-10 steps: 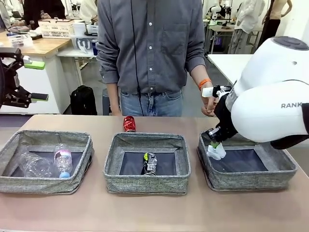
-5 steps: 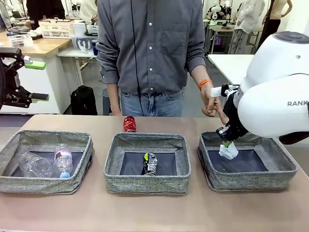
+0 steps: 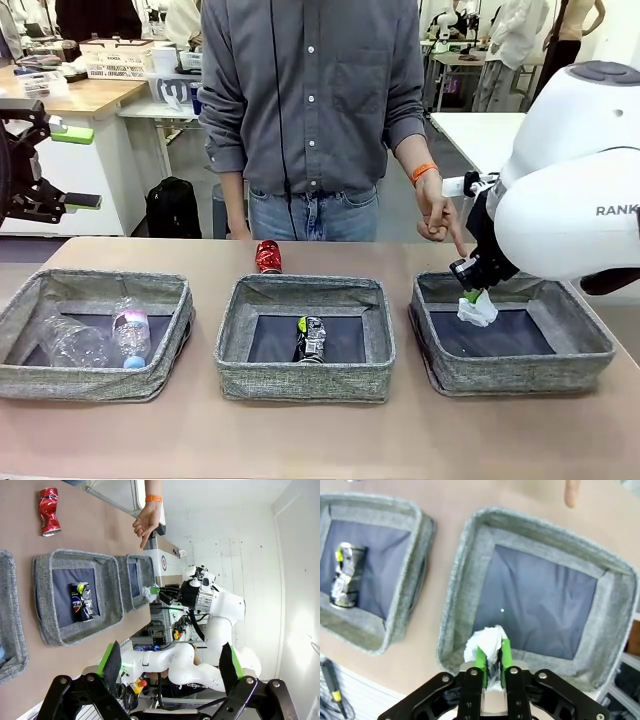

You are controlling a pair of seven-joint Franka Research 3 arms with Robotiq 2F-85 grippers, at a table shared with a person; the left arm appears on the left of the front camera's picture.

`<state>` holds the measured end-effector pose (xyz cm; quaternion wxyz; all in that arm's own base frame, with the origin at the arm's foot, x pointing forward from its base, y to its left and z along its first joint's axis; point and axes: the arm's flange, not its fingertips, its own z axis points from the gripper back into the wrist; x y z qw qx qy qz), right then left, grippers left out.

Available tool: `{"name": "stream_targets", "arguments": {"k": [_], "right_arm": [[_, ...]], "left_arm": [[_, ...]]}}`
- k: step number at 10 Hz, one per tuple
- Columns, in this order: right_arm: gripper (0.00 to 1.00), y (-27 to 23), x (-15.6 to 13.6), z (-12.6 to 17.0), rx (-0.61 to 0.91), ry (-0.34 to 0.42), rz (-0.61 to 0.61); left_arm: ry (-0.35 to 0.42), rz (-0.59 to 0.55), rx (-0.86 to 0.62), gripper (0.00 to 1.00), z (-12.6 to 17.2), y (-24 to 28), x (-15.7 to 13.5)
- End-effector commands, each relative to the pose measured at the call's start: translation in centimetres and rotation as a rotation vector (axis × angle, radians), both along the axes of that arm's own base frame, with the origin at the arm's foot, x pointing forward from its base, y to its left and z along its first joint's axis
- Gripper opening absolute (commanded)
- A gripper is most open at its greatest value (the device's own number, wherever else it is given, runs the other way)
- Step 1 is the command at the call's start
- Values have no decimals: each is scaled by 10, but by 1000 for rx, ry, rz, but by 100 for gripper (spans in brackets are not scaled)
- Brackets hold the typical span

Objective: Sort the waste into the appropriate baskets.
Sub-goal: Place the picked waste into the Fabric basket indicated by the person.

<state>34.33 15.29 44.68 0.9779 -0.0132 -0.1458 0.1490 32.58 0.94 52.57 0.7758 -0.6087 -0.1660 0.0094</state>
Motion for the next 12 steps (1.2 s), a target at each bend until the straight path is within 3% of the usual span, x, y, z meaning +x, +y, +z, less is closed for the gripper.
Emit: {"name": "stream_targets", "arguments": {"k": [1, 3, 4, 6, 8, 9, 10, 12], "right_arm": [[100, 1, 2, 2, 18, -27, -31], [100, 2, 3, 2, 28, -30, -43], [84, 2, 4, 2, 31, -30, -47], [100, 5, 7, 2, 48, -19, -72], [100, 8, 11, 16, 138, -4, -164], [100, 2, 12, 30, 280, 108, -251], [100, -8, 9, 39, 551, 248, -217], [100, -31, -1, 44, 1016, 378, -195]], "left_arm": [[7, -8, -1, 100, 3, 0, -2], [7, -8, -1, 100, 3, 0, -2], [7, -8, -1, 100, 3, 0, -2], [7, -8, -1, 100, 3, 0, -2], [7, -8, -1, 100, 3, 0, -2], [7, -8, -1, 100, 3, 0, -2], [7, -8, -1, 100, 3, 0, -2], [7, -8, -1, 100, 3, 0, -2]]}}
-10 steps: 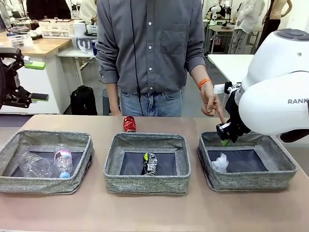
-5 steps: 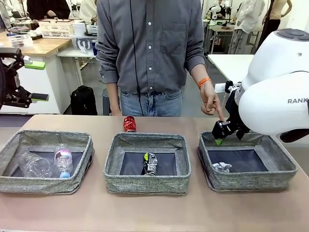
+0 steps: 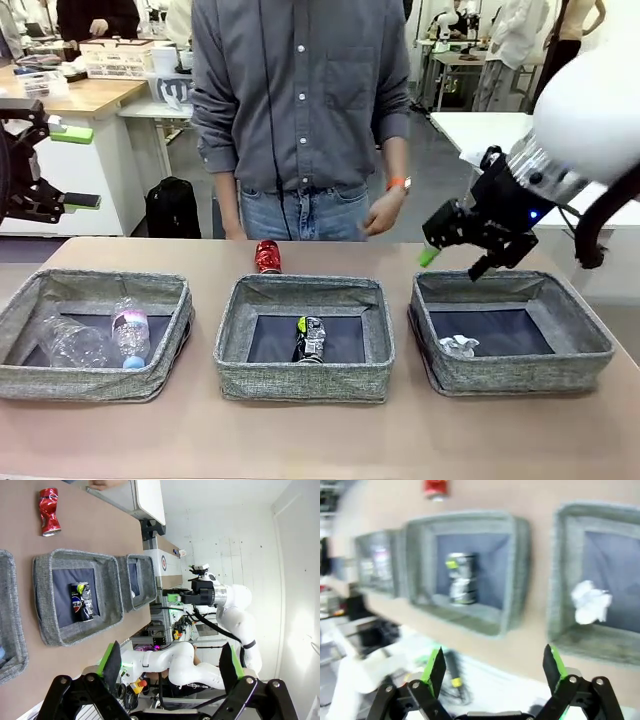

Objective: Sort the waste into the appropriate baskets.
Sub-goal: Place the picked waste into the Fabric basket indicated by the person.

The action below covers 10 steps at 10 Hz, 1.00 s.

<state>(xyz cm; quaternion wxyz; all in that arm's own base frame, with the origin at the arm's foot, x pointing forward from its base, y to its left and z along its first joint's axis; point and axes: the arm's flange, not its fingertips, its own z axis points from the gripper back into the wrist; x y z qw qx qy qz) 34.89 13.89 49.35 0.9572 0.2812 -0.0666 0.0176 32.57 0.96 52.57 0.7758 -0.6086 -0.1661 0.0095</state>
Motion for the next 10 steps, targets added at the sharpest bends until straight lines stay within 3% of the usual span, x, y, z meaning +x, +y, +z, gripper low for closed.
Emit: {"name": "stream_targets", "arguments": {"k": [1, 3, 5, 6, 10], "right_arm": [[100, -30, -10, 0, 592, 161, -111], [100, -40, -4, -9, 764, 229, -155], [100, -27, 12, -18, 824, 298, -223], [100, -42, -7, 6, 649, 217, -106], [100, -42, -7, 6, 649, 217, -106]], "left_arm": [[7, -9, -1, 100, 3, -1, -1], [7, -9, -1, 100, 3, -1, -1], [7, -9, -1, 100, 3, -1, -1], [7, -9, -1, 100, 3, -1, -1], [7, -9, -1, 100, 3, -1, -1]]}}
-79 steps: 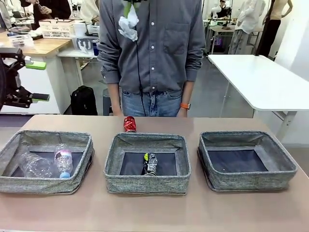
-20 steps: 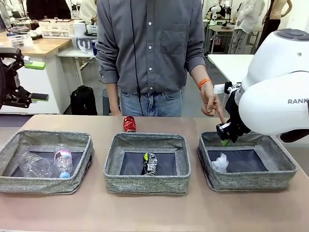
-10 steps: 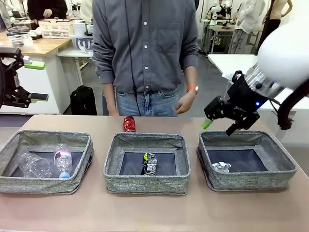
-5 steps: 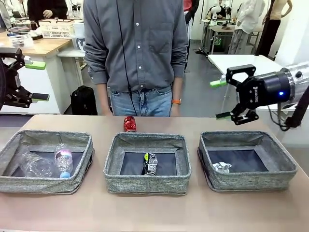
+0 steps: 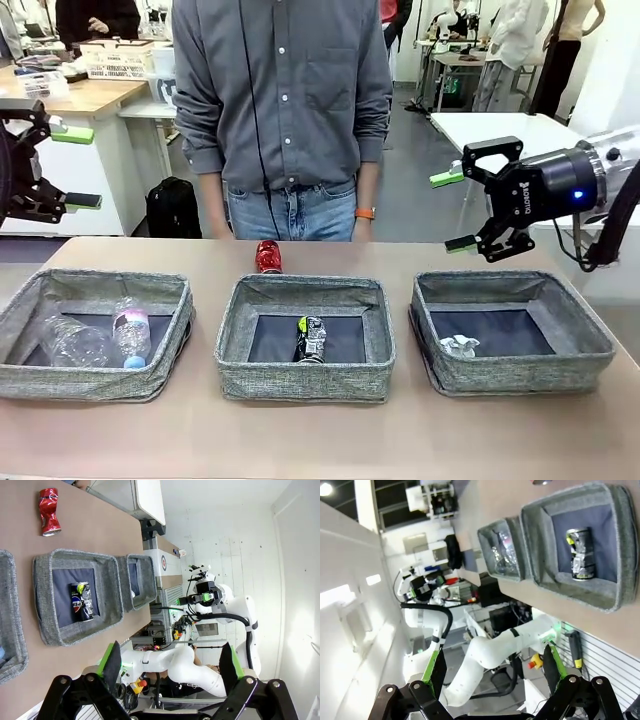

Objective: Sort the waste into the appropriate baskets.
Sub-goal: Place the picked waste into the Fabric basket indicated by the person, then pick up the waste item pointed out by the person.

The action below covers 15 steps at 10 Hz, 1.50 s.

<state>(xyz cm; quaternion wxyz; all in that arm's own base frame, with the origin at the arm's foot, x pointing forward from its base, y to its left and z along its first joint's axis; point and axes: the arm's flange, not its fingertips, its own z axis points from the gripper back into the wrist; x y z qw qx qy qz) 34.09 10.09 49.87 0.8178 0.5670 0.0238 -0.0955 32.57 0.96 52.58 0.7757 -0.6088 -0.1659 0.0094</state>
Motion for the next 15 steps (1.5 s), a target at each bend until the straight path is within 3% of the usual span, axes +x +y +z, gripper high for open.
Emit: {"name": "stream_targets", "arguments": {"k": [1, 15], "right_arm": [[100, -4, 1, 1, -1, -21, 13], [100, -4, 1, 1, -1, -21, 13]], "left_arm": [[7, -8, -1, 100, 3, -1, -1], [7, -8, -1, 100, 3, -1, -1]]}}
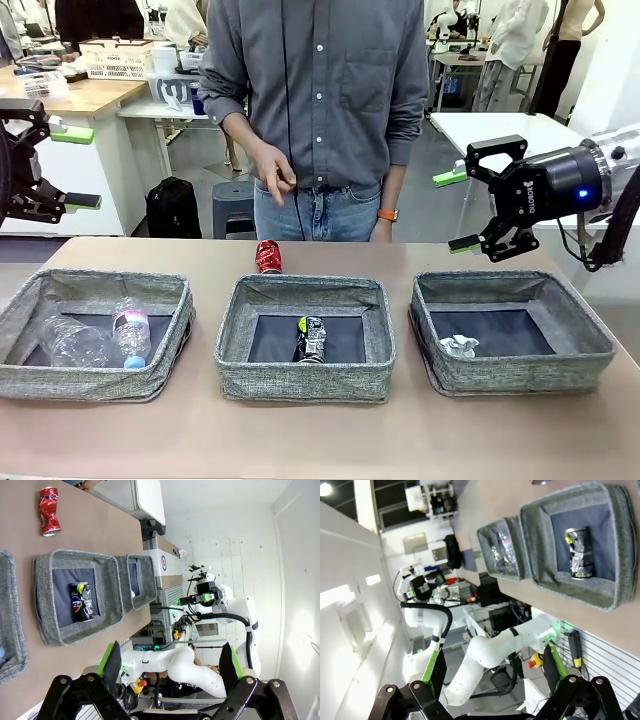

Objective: Sort the waste into the appropriate baskets.
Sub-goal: Pick up the waste item pointed out by the person.

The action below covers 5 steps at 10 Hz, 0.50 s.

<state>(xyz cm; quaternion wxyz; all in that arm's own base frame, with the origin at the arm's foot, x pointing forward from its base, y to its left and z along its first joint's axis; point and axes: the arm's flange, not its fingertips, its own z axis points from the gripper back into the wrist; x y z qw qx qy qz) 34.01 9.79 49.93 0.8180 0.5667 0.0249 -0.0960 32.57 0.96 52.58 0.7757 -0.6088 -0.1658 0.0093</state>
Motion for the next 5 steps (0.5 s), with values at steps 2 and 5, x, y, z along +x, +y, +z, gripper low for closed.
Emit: {"name": "stream_targets", "arguments": {"k": [2, 5], "right_arm": [[100, -1, 2, 1, 0, -23, 13], [100, -1, 2, 1, 0, -23, 13]], "left_arm": [[7, -8, -1, 100, 3, -1, -1], [0, 0, 0, 100, 0, 0, 0]]}}
